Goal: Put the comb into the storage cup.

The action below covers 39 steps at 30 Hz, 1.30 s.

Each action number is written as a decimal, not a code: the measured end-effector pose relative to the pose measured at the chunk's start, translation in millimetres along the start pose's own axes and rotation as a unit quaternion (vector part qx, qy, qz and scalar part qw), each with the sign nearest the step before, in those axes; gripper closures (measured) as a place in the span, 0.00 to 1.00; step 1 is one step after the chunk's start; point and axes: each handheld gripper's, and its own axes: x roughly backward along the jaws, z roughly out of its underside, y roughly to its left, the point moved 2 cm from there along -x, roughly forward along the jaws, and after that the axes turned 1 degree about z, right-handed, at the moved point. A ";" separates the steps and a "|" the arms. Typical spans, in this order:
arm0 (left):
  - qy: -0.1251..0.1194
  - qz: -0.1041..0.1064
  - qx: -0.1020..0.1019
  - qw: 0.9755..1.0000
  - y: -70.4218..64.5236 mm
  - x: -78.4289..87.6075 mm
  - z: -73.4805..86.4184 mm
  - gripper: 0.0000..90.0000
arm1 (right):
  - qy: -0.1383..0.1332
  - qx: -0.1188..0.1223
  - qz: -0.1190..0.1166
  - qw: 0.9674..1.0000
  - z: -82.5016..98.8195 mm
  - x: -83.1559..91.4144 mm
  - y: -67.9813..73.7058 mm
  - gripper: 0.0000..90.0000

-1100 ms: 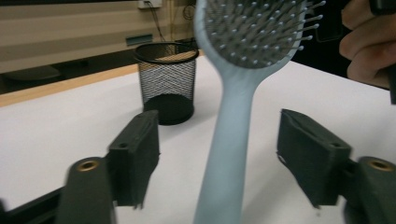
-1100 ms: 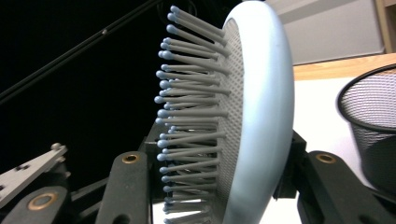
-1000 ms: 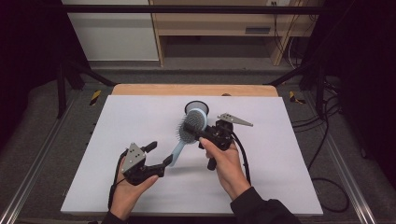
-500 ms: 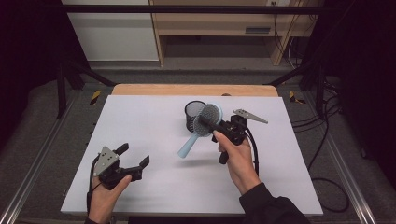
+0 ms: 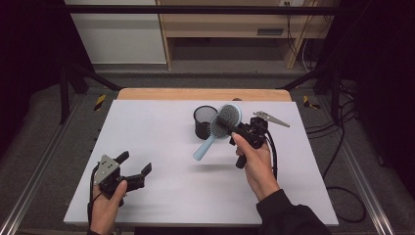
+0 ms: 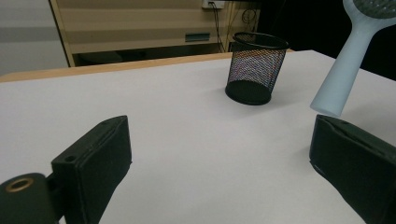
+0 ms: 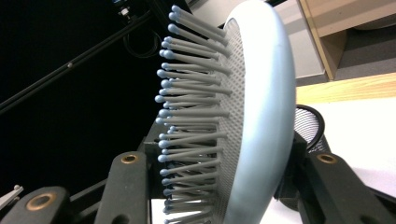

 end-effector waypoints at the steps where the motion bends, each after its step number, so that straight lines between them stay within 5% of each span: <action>1: 0.000 -0.003 -0.003 1.000 0.2 0.2 -0.1 0.07 | 0.000 -0.003 0.002 1.000 -1.8 0.4 -0.4 0.58; 39: -0.001 0.000 -0.014 1.000 0.7 -0.9 1.5 0.07 | -0.030 0.009 0.011 0.999 -55.5 0.2 9.8 0.58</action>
